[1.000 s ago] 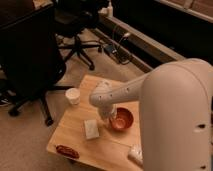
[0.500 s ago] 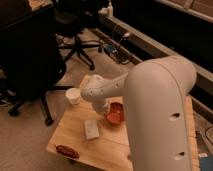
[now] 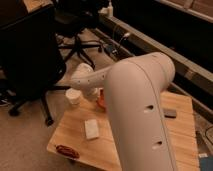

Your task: Drag the ceramic bowl in a circle

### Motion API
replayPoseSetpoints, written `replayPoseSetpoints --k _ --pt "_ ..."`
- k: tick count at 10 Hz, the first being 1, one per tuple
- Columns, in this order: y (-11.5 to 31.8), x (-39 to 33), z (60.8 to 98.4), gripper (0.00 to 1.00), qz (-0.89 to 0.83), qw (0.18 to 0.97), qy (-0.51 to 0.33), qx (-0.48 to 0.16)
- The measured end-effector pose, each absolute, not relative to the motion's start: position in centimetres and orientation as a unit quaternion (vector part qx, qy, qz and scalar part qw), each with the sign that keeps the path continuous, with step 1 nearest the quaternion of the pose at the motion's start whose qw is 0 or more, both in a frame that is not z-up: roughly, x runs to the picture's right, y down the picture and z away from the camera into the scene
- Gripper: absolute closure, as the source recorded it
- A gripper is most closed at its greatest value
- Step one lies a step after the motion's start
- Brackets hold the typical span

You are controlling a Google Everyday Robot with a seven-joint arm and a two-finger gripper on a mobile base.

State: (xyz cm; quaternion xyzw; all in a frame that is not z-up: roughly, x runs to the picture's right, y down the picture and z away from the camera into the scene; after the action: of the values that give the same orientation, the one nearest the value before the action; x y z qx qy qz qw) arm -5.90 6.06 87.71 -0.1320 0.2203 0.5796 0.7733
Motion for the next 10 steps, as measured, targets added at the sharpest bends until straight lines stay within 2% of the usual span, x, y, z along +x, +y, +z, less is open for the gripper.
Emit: replayPoseSetpoints --k 3,6,10 --pt "3.5 -6.4 90.0 1.0 0.567 0.785 0.207 -0.137" --pt "2.5 -6.9 91.9 1.0 0.584 0.772 0.181 -0.173" --pt "1.9 -1.9 93.6 1.0 0.609 0.749 0.197 -0.171"
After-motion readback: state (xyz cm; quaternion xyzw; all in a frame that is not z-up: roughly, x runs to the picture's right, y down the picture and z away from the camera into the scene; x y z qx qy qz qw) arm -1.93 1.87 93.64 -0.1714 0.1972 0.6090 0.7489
